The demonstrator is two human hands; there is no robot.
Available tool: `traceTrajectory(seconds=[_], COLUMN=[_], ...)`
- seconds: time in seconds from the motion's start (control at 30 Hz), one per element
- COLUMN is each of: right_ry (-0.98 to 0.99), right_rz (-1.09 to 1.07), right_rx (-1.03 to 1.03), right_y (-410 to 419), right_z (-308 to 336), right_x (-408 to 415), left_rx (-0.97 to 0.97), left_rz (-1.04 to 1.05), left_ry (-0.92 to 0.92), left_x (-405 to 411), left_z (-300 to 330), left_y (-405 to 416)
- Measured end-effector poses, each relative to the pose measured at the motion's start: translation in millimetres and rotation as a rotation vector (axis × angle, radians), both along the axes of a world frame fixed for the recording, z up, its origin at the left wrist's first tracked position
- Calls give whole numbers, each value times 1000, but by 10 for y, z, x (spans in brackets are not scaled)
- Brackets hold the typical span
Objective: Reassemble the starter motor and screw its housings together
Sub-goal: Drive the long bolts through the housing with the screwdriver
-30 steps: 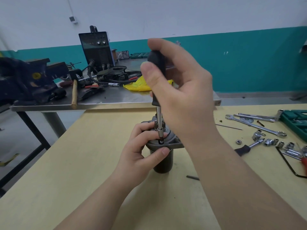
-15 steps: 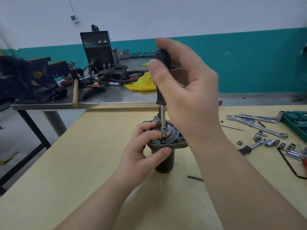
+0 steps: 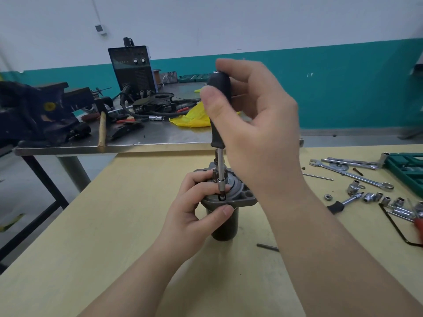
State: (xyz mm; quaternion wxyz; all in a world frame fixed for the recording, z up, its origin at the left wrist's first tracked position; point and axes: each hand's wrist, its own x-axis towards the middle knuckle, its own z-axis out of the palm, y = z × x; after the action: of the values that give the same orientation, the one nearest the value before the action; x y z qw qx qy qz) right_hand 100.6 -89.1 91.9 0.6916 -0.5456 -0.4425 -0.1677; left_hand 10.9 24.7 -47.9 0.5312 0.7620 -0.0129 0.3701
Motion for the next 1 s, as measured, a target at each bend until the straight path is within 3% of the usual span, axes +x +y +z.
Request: traceTrajectory(seconds=[0.1, 0.17, 0.33, 0.4, 0.47, 0.6, 0.7, 0.9, 1.0], right_ry=[172, 142, -117, -169, -109, 196, 192, 56, 62], right_rz=[328, 347, -80, -152, -40, 508, 613, 167, 240], right_rx=[-31, -51, -42, -42, -48, -79, -76, 33, 18], right_y=[-73, -99, -24, -8, -15, -94, -106, 19, 4], right_z=[42, 59, 20, -1, 10, 54, 47, -3, 23], right_x=[48, 50, 19, 12, 22, 93, 106, 26, -24], left_rx=[15, 20, 0, -5, 1, 21, 8, 9, 5], left_rz=[-7, -9, 2, 0, -3, -8, -14, -6, -10], left_ry=[-16, -21, 5, 5, -9, -27, -22, -19, -14], left_x=[4, 3, -6, -6, -5, 3, 6, 7, 7], left_z=[10, 11, -8, -12, -7, 3, -6, -8, -14], left_y=[-7, -5, 1, 3, 4, -3, -2, 6, 14])
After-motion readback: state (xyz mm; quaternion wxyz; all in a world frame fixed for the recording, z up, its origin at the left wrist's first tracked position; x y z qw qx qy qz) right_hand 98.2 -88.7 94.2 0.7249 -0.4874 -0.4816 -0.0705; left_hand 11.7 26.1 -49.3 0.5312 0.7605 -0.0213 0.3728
